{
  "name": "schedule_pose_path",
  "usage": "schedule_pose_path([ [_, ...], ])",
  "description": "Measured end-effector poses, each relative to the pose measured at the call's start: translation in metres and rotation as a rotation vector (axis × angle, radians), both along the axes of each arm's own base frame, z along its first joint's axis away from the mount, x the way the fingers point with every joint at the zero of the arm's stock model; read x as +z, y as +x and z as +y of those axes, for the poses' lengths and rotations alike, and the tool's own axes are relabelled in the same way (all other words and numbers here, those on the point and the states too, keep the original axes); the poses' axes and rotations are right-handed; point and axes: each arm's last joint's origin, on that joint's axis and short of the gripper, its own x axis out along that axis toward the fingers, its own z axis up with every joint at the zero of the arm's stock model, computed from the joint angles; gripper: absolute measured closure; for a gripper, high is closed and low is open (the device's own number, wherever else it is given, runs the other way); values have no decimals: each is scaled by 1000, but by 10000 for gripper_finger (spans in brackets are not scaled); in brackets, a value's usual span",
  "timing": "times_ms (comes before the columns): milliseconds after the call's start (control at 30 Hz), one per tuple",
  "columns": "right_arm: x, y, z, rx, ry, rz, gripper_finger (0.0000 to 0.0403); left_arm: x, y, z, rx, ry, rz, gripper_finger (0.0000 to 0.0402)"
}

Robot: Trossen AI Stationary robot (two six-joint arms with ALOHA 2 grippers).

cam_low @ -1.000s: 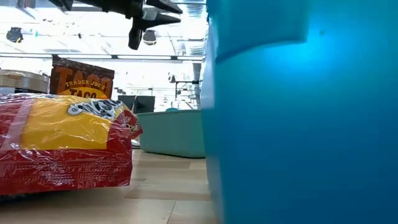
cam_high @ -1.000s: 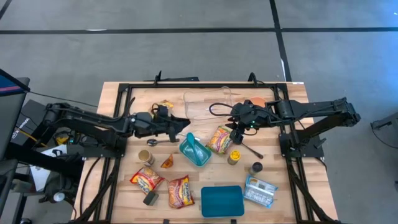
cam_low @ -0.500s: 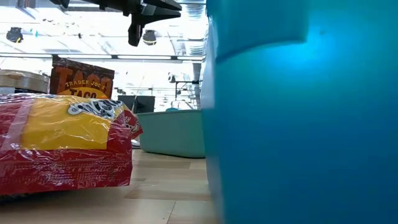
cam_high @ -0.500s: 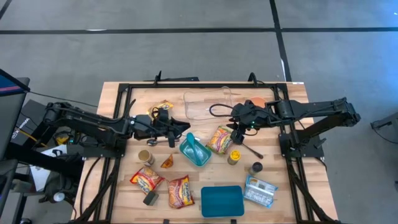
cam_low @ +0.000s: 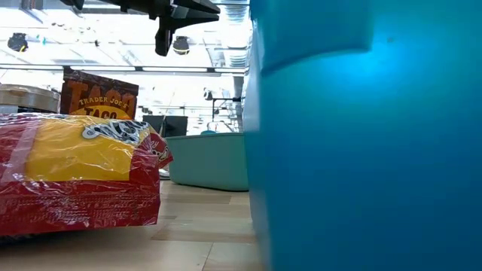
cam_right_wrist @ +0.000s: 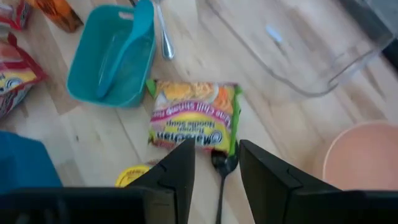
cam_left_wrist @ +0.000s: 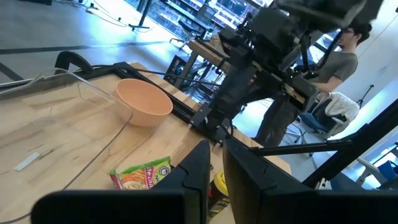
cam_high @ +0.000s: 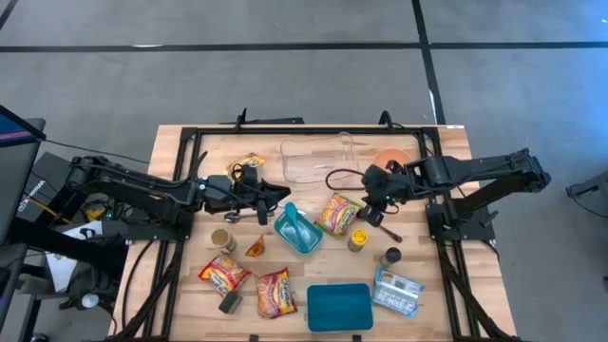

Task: Pick & Place Food Item
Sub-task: Put the yellow seasoning bottle into the blue bin

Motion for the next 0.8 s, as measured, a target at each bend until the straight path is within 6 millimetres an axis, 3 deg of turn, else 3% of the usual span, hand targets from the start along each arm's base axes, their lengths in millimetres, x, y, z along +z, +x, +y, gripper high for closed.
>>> schedule_pose_path([
  [533,-1,-10,42,39,78,-12,284,0,0,0,-1,0,0,367],
  [800,-1,-13,55,27,116,-34,284,0,0,0,-1,-1,0,366],
])
